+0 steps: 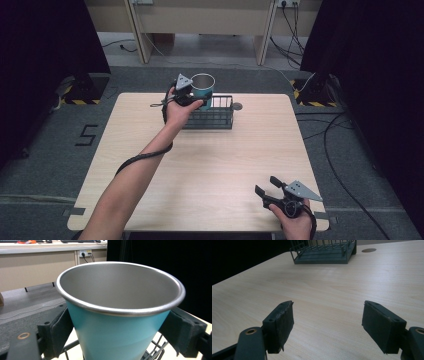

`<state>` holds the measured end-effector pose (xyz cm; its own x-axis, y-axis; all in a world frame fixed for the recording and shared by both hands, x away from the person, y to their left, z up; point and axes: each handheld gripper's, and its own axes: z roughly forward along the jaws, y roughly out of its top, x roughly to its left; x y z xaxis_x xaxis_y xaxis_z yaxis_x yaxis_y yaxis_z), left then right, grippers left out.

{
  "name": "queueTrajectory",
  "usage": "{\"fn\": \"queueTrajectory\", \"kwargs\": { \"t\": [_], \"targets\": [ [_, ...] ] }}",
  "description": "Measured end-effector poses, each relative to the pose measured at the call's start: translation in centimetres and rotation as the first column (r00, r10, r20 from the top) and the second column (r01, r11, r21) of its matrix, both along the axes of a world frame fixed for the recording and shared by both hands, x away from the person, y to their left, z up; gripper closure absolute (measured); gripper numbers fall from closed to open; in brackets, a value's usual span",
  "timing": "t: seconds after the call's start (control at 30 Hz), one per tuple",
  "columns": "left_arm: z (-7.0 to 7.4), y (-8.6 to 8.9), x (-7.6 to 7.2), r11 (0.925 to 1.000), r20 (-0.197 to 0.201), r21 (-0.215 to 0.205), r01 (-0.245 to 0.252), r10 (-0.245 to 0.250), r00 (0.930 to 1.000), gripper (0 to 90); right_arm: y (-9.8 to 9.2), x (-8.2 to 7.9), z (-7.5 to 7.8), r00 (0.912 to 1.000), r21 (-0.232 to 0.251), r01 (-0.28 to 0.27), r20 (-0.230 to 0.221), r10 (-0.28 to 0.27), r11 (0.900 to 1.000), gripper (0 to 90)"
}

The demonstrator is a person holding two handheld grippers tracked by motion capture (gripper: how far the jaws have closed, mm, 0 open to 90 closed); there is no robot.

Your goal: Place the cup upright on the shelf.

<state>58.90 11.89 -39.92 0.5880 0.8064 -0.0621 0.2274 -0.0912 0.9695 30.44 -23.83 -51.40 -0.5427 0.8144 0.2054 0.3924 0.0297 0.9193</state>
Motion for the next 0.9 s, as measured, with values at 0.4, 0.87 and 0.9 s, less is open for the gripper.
{"fn": "queueTrajectory", "kwargs": {
  "t": [0.4,0.87,0.9],
  "targets": [
    [-1.2,-0.5,0.5,0.9995,-0.041,0.032,-0.005,0.007,0.9991,14.8,0.0,0.0,0.0,1.0000,-0.002,-0.002,0.000,0.002,1.000,26.1],
    [-2.2,-1.4,1.0,0.9976,-0.088,0.069,-0.004,0.011,0.9960,14.8,0.0,0.0,0.0,1.0000,-0.003,-0.007,0.001,0.007,1.000,26.1],
    [-2.2,-1.4,1.0,0.9976,-0.088,0.069,-0.004,0.011,0.9960,14.8,0.0,0.0,0.0,1.0000,-0.003,-0.007,0.001,0.007,1.000,26.1]
  ]
}}
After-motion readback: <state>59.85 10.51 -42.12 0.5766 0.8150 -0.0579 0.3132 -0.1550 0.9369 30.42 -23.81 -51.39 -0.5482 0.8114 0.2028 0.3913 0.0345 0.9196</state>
